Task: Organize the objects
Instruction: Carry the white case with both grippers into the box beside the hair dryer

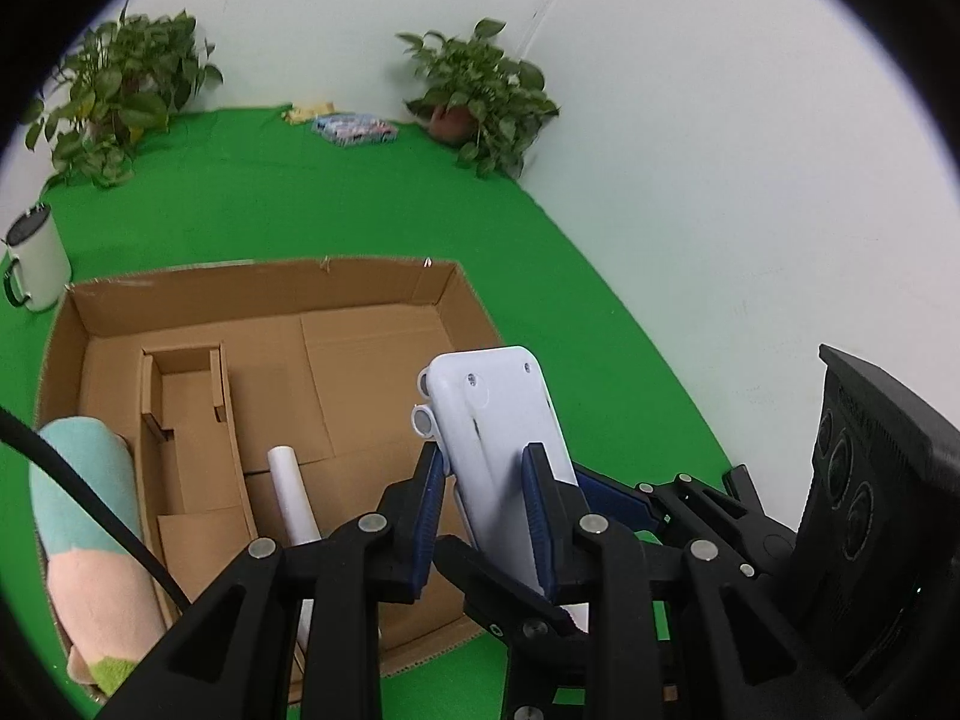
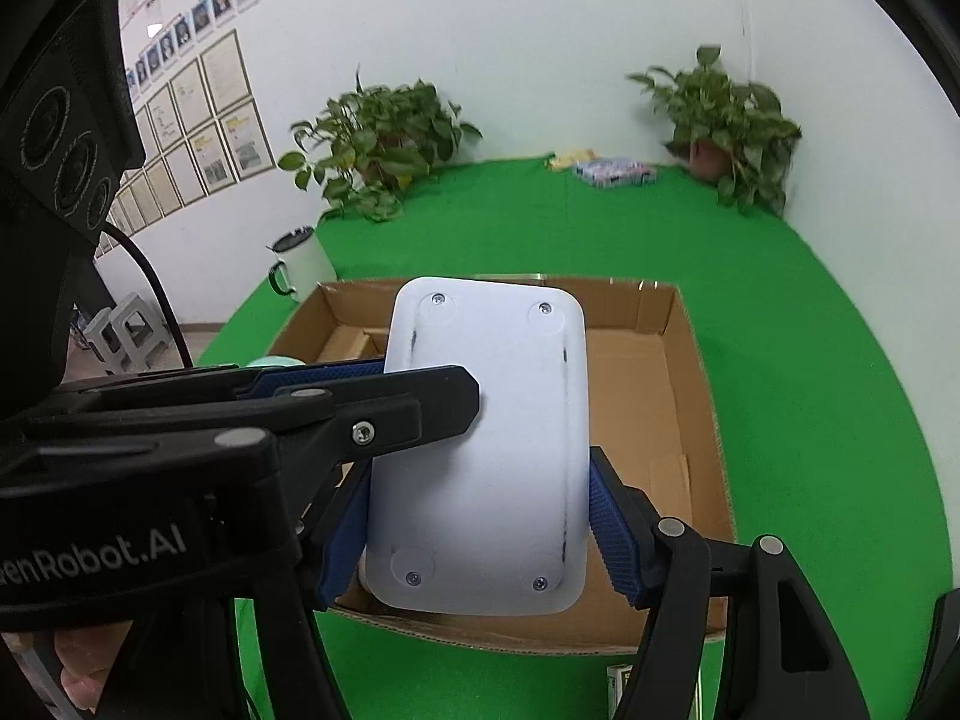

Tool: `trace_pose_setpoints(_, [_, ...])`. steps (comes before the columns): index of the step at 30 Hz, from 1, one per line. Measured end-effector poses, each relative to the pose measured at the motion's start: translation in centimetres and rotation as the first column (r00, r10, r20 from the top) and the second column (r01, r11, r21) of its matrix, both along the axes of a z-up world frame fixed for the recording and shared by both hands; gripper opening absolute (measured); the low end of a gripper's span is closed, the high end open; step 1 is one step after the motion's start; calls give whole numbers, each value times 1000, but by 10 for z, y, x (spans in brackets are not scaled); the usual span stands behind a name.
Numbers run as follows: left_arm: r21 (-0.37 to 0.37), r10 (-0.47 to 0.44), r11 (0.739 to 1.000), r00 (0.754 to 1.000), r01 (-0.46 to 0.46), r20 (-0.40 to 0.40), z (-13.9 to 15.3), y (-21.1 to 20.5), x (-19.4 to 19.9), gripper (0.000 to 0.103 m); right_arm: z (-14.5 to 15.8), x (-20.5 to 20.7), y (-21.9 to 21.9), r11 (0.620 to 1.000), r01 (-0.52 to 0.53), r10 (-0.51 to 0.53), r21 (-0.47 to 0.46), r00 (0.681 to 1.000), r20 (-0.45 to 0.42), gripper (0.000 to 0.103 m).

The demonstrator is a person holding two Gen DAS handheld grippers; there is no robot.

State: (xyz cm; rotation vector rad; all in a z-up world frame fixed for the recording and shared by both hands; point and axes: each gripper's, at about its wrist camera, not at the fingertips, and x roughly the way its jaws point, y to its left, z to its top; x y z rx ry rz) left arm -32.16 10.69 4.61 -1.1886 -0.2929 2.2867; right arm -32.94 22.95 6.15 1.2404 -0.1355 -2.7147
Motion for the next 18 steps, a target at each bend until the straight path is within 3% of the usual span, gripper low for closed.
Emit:
trace_pose_setpoints(8, [-46,5,999,989,2,147,-71,6,-26,24,-88,-37,15,998,-19,30,-59,983,180,63])
trace_pose_setpoints(18, [-115,26,993,954,9,299,-136,12,-29,24,-179,-30,13,988,-16,71,-156,934,350,63])
